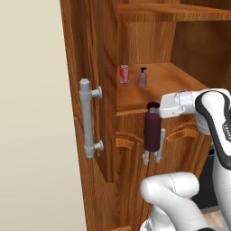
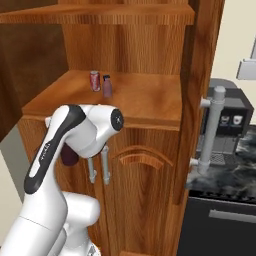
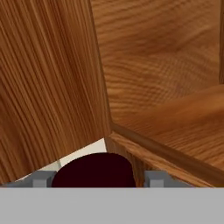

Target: Pick the juice, can, juice from the counter and place them in the open cabinet.

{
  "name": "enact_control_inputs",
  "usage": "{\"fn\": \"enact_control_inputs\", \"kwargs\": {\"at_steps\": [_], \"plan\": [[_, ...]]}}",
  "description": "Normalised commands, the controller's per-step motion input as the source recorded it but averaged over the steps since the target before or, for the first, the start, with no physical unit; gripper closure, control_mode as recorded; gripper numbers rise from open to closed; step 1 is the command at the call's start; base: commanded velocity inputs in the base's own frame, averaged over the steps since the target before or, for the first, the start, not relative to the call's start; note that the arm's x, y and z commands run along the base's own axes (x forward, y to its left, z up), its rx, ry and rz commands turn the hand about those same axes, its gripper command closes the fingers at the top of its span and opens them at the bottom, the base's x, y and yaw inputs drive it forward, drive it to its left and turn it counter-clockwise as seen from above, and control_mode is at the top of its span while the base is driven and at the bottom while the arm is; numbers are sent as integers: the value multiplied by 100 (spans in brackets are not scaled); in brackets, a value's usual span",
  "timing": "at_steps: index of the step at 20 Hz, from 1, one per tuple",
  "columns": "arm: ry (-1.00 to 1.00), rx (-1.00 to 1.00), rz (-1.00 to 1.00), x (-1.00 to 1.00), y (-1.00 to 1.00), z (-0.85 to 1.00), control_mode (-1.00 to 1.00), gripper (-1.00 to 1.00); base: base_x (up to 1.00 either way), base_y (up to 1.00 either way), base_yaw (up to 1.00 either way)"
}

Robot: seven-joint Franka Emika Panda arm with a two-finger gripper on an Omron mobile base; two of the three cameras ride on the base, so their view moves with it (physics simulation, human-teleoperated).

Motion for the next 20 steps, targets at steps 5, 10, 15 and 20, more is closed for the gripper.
{"fn": "enact_control_inputs", "kwargs": {"at_steps": [5,10,15,20], "plan": [[0,0,0,0,0,0,100,100,36,8,0],[0,0,0,0,0,0,100,100,51,8,0],[0,0,0,0,0,0,100,100,53,6,0],[0,0,0,0,0,0,100,100,23,2,0]]}}
